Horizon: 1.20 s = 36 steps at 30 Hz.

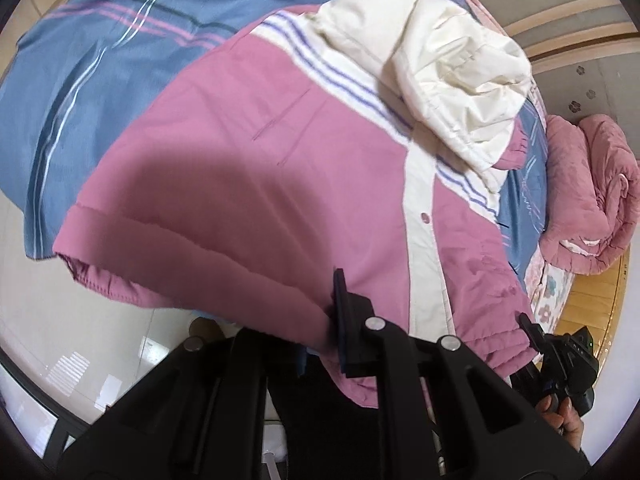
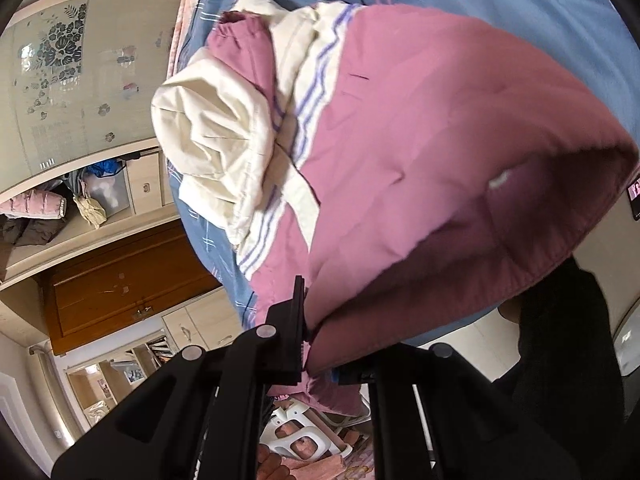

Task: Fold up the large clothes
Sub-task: 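Lift the hem with both tools and fold it over the hood toward the collar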

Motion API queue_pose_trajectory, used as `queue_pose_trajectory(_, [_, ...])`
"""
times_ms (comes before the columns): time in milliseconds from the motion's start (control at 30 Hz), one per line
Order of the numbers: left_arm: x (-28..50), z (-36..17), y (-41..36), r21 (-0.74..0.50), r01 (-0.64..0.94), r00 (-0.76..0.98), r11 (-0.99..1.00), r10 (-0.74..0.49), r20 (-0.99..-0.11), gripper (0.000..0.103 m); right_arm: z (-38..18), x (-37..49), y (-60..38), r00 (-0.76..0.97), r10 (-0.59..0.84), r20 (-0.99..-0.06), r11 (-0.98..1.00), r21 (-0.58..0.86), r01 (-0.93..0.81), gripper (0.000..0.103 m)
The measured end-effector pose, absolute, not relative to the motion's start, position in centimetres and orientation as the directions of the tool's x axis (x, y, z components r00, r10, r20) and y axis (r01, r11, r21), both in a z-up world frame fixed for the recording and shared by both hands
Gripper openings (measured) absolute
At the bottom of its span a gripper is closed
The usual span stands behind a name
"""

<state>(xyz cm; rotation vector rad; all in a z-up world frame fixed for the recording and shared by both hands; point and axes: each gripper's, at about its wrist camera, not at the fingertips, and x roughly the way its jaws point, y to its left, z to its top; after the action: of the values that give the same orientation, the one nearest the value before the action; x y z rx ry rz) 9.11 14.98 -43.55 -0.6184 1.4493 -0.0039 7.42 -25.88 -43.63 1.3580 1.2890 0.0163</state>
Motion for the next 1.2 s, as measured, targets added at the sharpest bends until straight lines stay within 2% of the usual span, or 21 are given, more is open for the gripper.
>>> queue_pose_trajectory(333, [16.0, -38.2, 15.1, -0.412, -0.325, 0.17, 0.851, -0.376, -0.911, 0.011, -38.8, 16.1, -27.6, 0.376, 0.723, -0.579, 0.309, 0.759, 0.574, 0.009])
queue_pose_trajectory(600, [26.2, -31.7, 15.4, -0.438, -0.339, 0.291, 0.833, -0.349, -0.891, 0.011, -34.3, 27.1, -28.2, 0.412, 0.753, -0.512, 0.292, 0.822, 0.489, 0.009])
queue_pose_trajectory(733, [33.9, -29.9, 15.2, -0.448, -0.312, 0.322, 0.838, -0.351, -0.879, 0.012, -33.4, 31.8, -28.5, 0.455, 0.74, -0.496, 0.274, 0.839, 0.47, 0.009])
queue_pose_trajectory(900, [43.5, -32.1, 14.2, -0.437, -0.277, 0.296, 0.856, -0.357, -0.886, 0.012, -35.2, 37.6, -29.5, 0.502, 0.684, -0.529, 0.258, 0.819, 0.512, 0.009])
queue_pose_trajectory(1067, [53.1, -38.3, 12.6, -0.372, -0.239, 0.211, 0.897, -0.326, -0.921, 0.013, -39.6, 43.7, -29.9, 0.488, 0.634, -0.599, 0.279, 0.767, 0.578, 0.009])
queue_pose_trajectory(1200, [57.0, -44.3, 11.9, -0.33, -0.251, 0.14, 0.91, -0.303, -0.943, 0.015, -43.5, 47.6, -29.8, 0.452, 0.614, -0.647, 0.33, 0.731, 0.597, 0.016])
